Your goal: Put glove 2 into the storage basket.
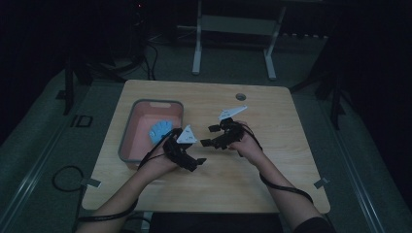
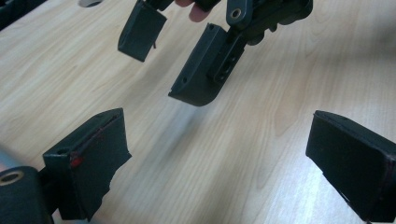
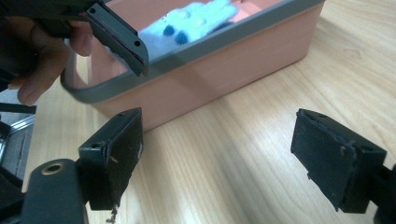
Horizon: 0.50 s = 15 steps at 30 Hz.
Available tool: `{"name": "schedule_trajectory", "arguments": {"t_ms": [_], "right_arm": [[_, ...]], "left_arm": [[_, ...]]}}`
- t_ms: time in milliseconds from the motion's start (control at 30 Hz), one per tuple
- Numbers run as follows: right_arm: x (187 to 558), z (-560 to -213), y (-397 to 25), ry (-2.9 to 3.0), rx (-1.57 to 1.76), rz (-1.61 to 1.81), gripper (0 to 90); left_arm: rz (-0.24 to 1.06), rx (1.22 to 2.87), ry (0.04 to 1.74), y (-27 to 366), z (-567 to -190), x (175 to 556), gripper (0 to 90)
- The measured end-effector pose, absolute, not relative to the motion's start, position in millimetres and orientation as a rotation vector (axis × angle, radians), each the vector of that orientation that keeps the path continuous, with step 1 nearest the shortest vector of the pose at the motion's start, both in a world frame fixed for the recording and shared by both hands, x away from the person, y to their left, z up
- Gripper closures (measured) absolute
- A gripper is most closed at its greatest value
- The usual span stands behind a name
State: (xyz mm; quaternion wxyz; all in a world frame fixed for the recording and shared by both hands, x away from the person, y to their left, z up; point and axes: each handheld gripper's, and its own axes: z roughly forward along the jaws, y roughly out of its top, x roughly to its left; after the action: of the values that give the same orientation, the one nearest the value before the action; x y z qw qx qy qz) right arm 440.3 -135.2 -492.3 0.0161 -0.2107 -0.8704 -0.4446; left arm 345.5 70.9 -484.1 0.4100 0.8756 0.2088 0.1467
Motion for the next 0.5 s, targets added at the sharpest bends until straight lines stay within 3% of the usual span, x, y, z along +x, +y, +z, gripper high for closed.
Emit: {"name": "schedule_trajectory", "arguments": {"t_ms": [500], "right_arm": [[426.4,-506.9,-169.5,-2.700,-0.696,-1.390,17.0]], "left_arm": [[0.311,2.211,0.445,38.6,-487.9,329.7,5.8]]}}
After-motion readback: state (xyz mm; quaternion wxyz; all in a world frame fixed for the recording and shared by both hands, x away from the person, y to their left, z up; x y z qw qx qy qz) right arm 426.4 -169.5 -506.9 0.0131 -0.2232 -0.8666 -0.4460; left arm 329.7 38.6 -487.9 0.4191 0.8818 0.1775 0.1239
